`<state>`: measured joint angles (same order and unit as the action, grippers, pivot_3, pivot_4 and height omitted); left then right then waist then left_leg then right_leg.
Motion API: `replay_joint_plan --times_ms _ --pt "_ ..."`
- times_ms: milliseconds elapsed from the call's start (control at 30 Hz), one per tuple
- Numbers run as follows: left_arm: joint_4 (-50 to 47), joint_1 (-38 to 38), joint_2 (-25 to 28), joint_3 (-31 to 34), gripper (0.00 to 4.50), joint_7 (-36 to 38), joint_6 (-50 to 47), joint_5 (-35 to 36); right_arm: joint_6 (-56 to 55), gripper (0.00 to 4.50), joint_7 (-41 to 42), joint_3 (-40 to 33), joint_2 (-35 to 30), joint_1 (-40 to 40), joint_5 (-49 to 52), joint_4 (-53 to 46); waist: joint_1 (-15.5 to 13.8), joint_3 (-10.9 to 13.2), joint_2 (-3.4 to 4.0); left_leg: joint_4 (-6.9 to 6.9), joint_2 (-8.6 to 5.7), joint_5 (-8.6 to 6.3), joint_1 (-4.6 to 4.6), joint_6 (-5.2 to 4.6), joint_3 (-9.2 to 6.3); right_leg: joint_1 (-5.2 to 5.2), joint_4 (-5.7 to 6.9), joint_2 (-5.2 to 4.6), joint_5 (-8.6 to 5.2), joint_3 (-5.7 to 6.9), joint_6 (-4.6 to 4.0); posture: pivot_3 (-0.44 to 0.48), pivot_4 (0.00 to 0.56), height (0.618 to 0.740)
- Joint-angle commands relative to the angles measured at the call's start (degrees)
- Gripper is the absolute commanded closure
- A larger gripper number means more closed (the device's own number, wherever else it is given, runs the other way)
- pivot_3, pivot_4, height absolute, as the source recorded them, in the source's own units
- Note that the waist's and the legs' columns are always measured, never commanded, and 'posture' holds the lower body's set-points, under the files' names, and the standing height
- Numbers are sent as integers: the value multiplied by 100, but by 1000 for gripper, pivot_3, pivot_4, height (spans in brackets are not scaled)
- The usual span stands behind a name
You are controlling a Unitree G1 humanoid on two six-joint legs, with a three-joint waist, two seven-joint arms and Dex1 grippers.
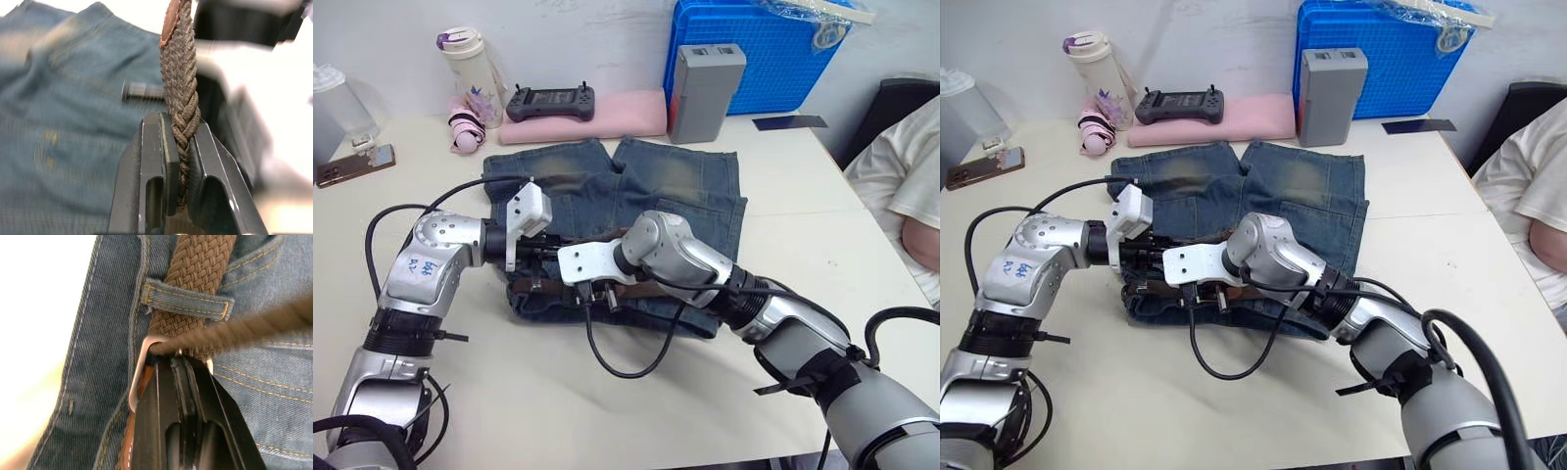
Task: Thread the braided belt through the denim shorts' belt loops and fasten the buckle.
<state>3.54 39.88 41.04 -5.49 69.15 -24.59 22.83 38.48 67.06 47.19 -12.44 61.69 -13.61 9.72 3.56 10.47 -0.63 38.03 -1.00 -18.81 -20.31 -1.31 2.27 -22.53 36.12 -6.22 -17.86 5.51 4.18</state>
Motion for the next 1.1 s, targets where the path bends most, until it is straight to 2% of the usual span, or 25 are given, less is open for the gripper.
replay_joint_plan --times_ms 33,233,400,567,933,1100 --pt "25 628 7 249 4500 315 113 233 25 4449 376 892 138 -780 -84 564 19 -2 4 0 1 0 1 1 0 0 2 0 -1 0 -2 0 150 725" --pt "570 1592 -261 240 4500 589 52 347 -55 4449 471 890 164 -933 -267 509 -11 -2 3 2 8 5 4 11 -3 0 21 0 -8 24 -14 0 150 725" --pt "690 2073 -473 211 4500 895 -76 473 -126 4449 529 845 217 -993 -368 525 -11 -2 2 3 10 9 4 17 -4 -3 40 0 -10 30 -20 0 150 725" --pt "733 2561 -947 150 4500 1131 -347 701 -228 4449 598 785 253 -1003 -472 572 -31 -2 2 6 10 10 1 18 -7 -3 40 -1 -11 32 -21 0 150 725" --pt "1285 3209 -2148 73 4500 1107 -185 727 -342 4449 772 689 334 -1096 -714 591 -132 -1 2 12 9 12 -10 16 -13 -4 40 -1 -11 40 -21 0 150 725" --pt "1521 3321 -2471 93 4500 1086 -150 756 -405 4449 893 657 327 -1176 -885 564 -193 -1 2 17 8 12 -9 16 -13 -3 37 -3 -11 41 -21 0 150 725"
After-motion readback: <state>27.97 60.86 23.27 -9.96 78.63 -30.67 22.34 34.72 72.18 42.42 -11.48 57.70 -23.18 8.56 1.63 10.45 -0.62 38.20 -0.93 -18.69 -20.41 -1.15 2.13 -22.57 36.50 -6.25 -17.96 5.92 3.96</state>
